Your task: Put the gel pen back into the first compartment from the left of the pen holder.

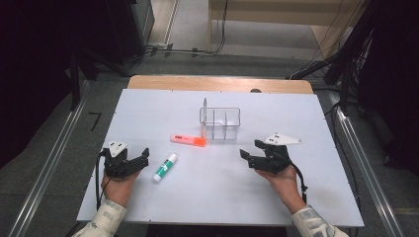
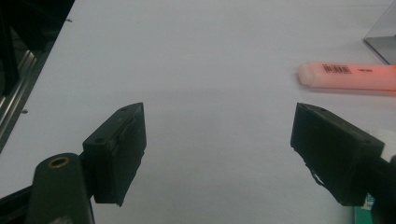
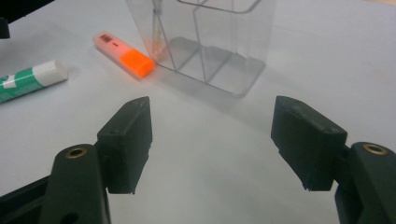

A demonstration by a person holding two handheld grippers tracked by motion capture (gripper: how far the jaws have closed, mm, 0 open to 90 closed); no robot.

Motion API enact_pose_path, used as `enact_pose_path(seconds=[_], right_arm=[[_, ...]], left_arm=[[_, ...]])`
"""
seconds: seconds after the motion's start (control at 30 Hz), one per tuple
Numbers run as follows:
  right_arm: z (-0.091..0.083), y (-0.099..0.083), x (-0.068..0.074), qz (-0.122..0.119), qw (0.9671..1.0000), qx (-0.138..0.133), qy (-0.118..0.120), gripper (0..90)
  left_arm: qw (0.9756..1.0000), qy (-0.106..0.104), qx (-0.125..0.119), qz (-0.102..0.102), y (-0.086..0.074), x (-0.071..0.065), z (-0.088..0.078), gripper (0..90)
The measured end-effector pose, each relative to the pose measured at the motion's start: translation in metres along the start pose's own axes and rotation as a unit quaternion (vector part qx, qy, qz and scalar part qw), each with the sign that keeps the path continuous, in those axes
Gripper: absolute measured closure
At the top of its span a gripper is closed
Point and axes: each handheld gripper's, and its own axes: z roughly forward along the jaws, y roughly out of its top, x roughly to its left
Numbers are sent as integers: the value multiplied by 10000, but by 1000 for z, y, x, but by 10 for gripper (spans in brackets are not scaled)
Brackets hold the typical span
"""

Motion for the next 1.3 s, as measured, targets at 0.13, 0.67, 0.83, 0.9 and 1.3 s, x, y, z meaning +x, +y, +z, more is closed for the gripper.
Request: enact_pose_path(seconds=[0.13, 0.67, 0.83, 0.9, 1.3], right_arm=[[-15, -10, -13, 108, 9998, 11, -170, 274], [-49, -40, -51, 511, 9958, 70, -762, 271], [-51, -44, -59, 549, 9943, 117, -903, 270], [-53, -45, -61, 583, 9940, 88, -917, 270], [-55, -46, -63, 647, 9936, 92, -917, 269]], left_arm=[[10000, 5, 16, 7, 0, 0, 0, 183], [10000, -1, 33, 37, 0, 0, 0, 184], [10000, -11, 19, 25, 0, -1, 0, 184], [10000, -8, 11, 17, 0, -1, 0, 184], [10000, -21, 29, 44, 0, -2, 1, 184]])
